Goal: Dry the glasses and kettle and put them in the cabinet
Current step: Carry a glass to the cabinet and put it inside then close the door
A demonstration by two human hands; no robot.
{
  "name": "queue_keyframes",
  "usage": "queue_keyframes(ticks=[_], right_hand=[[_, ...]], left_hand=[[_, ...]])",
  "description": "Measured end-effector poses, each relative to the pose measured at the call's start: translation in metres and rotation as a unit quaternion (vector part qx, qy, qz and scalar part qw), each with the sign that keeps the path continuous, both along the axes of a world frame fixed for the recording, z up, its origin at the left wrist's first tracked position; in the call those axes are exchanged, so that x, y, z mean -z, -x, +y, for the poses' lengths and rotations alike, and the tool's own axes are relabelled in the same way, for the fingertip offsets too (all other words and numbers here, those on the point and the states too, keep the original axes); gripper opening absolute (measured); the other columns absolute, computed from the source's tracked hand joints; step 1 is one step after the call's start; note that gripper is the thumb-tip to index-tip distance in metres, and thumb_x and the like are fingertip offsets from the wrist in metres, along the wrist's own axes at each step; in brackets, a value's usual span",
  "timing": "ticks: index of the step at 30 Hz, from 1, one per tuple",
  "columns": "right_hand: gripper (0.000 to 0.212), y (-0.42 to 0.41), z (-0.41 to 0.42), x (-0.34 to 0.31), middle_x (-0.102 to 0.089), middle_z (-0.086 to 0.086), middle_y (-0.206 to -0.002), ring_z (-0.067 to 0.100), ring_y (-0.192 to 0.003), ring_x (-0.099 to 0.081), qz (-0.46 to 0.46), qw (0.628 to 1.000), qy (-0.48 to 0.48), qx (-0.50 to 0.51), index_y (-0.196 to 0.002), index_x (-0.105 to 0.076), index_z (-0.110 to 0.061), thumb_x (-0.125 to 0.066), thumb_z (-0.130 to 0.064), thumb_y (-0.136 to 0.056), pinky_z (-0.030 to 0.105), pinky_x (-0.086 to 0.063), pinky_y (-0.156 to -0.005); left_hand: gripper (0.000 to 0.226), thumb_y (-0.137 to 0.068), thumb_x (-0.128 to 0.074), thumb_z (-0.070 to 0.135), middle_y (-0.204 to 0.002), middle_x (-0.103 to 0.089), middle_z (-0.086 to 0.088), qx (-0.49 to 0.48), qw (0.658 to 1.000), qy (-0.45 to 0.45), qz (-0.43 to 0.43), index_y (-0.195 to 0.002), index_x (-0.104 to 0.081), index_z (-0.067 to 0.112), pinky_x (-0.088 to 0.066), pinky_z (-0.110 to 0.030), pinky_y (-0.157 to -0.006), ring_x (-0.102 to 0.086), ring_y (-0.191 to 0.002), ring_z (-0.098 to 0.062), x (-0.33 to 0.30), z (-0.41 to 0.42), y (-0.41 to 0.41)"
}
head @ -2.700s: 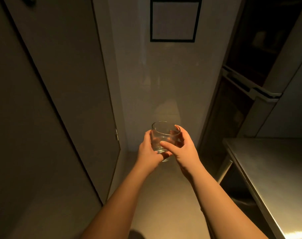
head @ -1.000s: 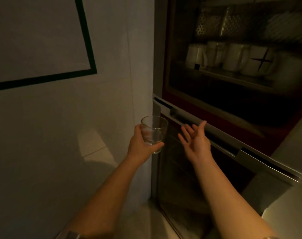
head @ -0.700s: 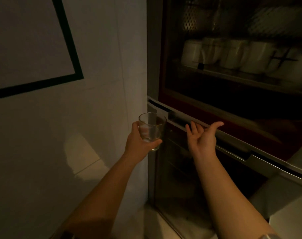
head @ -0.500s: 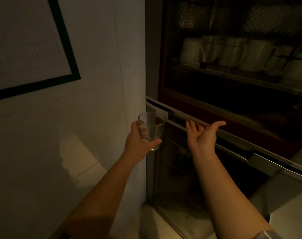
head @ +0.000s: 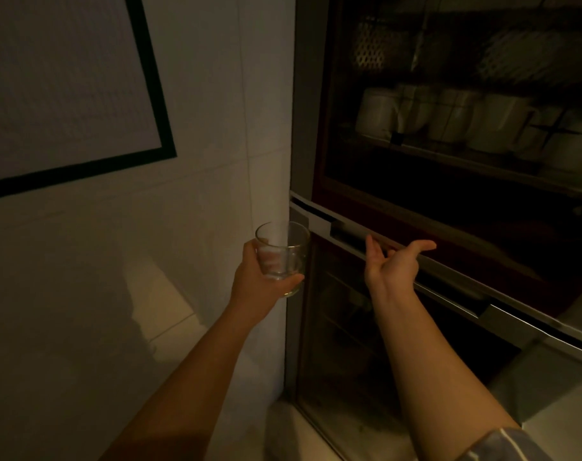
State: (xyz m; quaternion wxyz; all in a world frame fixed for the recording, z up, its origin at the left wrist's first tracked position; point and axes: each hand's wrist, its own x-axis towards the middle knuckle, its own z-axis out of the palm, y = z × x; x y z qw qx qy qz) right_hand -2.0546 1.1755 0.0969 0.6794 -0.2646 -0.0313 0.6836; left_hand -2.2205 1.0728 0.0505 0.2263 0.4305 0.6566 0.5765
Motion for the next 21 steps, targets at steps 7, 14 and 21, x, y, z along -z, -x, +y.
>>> queue_keyframes(ticks=[7,14,21], right_hand=[[0.076,0.005,-0.037,0.006,-0.033,0.015,-0.15,0.031,-0.135,-0.038,-0.022,0.999,0.007,-0.025,-0.149,-0.018,-0.015,-0.036,-0.061,-0.092,0.049,-0.037,-0.108],[0.079,-0.019,-0.071,0.007,-0.027,0.018,-0.151,0.035,-0.135,-0.038,-0.001,0.992,-0.008,-0.123,-0.149,-0.017,-0.014,-0.04,-0.061,-0.09,0.05,-0.039,-0.106],[0.075,-0.05,-0.127,0.006,-0.028,0.018,-0.151,0.034,-0.134,-0.039,-0.001,0.976,-0.009,-0.217,-0.15,-0.017,-0.015,-0.04,-0.057,-0.092,0.049,-0.04,-0.106]], left_hand=[[0.075,-0.063,-0.089,0.016,-0.113,-0.059,0.004,-0.063,0.998,-0.001,0.006,-0.121,-0.042,0.024,-0.047,-0.015,-0.074,-0.06,-0.1,-0.01,-0.003,-0.025,-0.006],[0.075,-0.062,-0.089,0.016,-0.116,-0.061,-0.002,-0.146,0.989,-0.018,0.005,-0.121,-0.044,0.024,-0.052,-0.03,-0.086,-0.062,-0.104,-0.017,0.0,-0.084,-0.033],[0.079,-0.057,-0.09,0.027,-0.114,-0.063,0.002,-0.217,0.976,-0.024,-0.01,-0.12,-0.044,0.027,-0.054,-0.031,-0.085,-0.064,-0.102,-0.014,0.011,-0.162,-0.083]])
